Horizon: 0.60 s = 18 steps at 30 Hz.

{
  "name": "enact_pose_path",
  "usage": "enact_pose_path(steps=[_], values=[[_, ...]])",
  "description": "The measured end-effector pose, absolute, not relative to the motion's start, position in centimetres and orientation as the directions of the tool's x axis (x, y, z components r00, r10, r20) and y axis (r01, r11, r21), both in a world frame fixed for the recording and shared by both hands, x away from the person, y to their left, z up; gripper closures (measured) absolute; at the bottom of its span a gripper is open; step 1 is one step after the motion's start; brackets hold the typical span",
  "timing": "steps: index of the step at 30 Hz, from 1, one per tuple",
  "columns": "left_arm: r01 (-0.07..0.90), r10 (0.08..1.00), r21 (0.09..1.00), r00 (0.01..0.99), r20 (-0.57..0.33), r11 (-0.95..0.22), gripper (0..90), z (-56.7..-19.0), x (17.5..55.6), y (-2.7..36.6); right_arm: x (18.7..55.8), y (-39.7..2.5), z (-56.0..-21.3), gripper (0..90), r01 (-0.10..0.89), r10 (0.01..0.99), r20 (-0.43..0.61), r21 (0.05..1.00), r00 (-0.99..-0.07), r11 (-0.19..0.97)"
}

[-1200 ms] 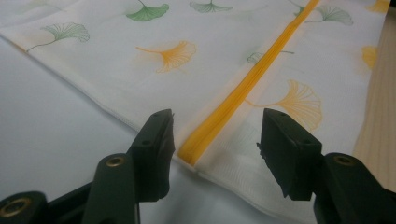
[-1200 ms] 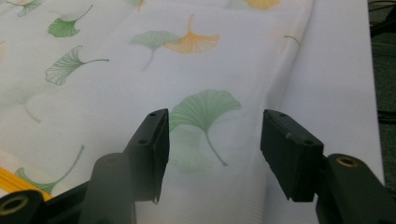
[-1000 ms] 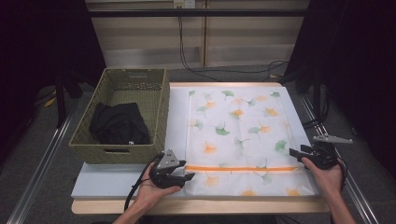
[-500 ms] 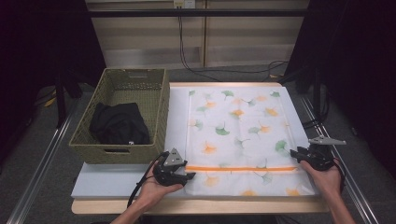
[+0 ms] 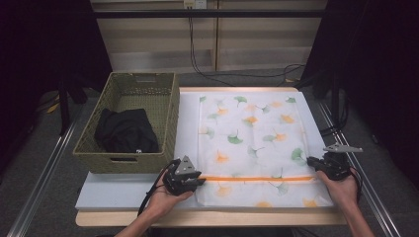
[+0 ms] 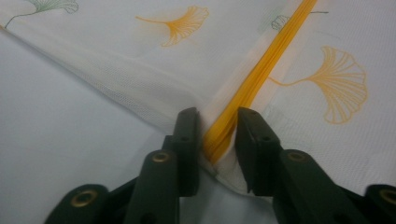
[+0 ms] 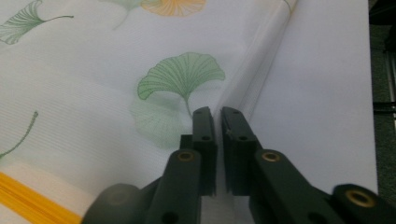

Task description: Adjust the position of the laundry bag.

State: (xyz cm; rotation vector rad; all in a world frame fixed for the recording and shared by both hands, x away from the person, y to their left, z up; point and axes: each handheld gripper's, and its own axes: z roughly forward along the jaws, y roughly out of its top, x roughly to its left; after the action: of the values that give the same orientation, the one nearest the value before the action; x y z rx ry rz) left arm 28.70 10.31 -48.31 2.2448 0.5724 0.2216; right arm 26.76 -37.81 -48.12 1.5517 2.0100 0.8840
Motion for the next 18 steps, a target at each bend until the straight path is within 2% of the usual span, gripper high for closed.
enact_pose_path(steps=[2, 4, 7, 18], values=[[0.325, 0.464, 0.737, 0.886, -0.017, -0.593, 76.4, -48.3, 28.7, 10.4, 26.8, -37.9, -48.1, 89.5, 0.675, 0.964, 0.040, 0.721, -0.263, 0.155], [0.348, 0.476, 0.746, 0.878, -0.047, -0.568, 77.2, -48.3, 28.7, 10.3, 26.8, -38.1, -48.2, 90.0, 0.663, 0.958, 0.050, 0.731, -0.283, 0.157], [0.341, 0.467, 0.733, 0.883, -0.036, -0.589, 79.1, -48.2, 28.9, 10.5, 26.8, -38.3, -48.3, 90.0, 0.661, 0.954, 0.076, 0.737, -0.288, 0.141], [0.371, 0.504, 0.725, 0.863, -0.038, -0.581, 79.9, -47.9, 28.9, 11.3, 27.0, -37.1, -47.9, 90.0, 0.631, 0.941, 0.068, 0.757, -0.333, 0.168]])
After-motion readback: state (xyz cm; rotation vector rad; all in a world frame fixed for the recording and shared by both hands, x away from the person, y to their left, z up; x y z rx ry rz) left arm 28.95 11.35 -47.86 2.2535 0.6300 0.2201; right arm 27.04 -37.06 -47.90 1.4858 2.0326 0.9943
